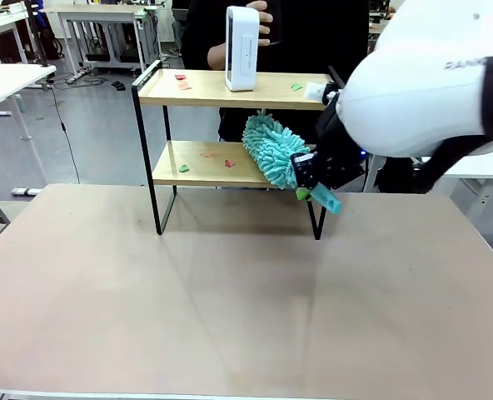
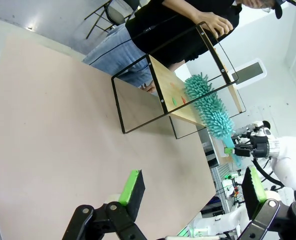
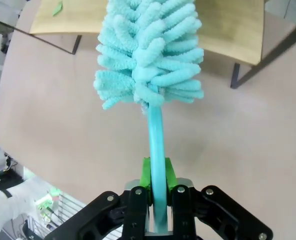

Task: Clean the shelf.
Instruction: Clean the specific tier of the Shelf with the Duster once objects are removed.

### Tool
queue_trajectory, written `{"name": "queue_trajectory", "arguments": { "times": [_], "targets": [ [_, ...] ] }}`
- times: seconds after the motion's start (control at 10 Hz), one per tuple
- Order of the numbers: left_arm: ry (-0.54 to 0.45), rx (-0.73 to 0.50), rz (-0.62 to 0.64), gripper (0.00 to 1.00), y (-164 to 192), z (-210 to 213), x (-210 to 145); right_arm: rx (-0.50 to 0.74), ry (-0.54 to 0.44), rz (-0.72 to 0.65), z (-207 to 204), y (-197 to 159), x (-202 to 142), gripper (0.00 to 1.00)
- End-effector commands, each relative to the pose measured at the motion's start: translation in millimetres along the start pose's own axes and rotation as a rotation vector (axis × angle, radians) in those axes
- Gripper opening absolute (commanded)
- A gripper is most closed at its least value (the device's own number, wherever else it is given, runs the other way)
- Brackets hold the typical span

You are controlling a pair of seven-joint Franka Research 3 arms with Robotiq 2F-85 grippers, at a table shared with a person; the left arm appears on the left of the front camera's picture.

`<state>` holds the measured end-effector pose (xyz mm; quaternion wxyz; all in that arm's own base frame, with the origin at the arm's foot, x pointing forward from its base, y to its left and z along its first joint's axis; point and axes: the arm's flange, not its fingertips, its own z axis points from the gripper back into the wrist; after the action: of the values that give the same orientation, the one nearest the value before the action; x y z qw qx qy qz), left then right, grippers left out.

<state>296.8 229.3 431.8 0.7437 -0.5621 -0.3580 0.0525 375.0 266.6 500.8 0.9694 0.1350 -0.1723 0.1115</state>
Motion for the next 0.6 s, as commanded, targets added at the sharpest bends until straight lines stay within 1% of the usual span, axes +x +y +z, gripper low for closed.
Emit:
{"name": "queue_trajectory", "arguments": {
  "times": [0.0, 0.2, 0.5],
  "targets": [
    [-0.01, -0.015, -0.023, 1.0, -1.1, -1.0, -0.4, 0.001, -0.017, 0.008, -14.5, 6.4, 23.7, 0.0],
    [-0.01, -0.015, -0.023, 1.0, -1.1, -1.0, -0.4, 0.0, -0.012, 0.022, -25.3, 0.8, 38.8, 0.0],
    [-0.01, -0.015, -0.023, 1.0, -1.1, -1.0, -0.4, 0.025, 0.024, 0.112, -39.7, 5.6, 50.2, 0.0]
  ]
}}
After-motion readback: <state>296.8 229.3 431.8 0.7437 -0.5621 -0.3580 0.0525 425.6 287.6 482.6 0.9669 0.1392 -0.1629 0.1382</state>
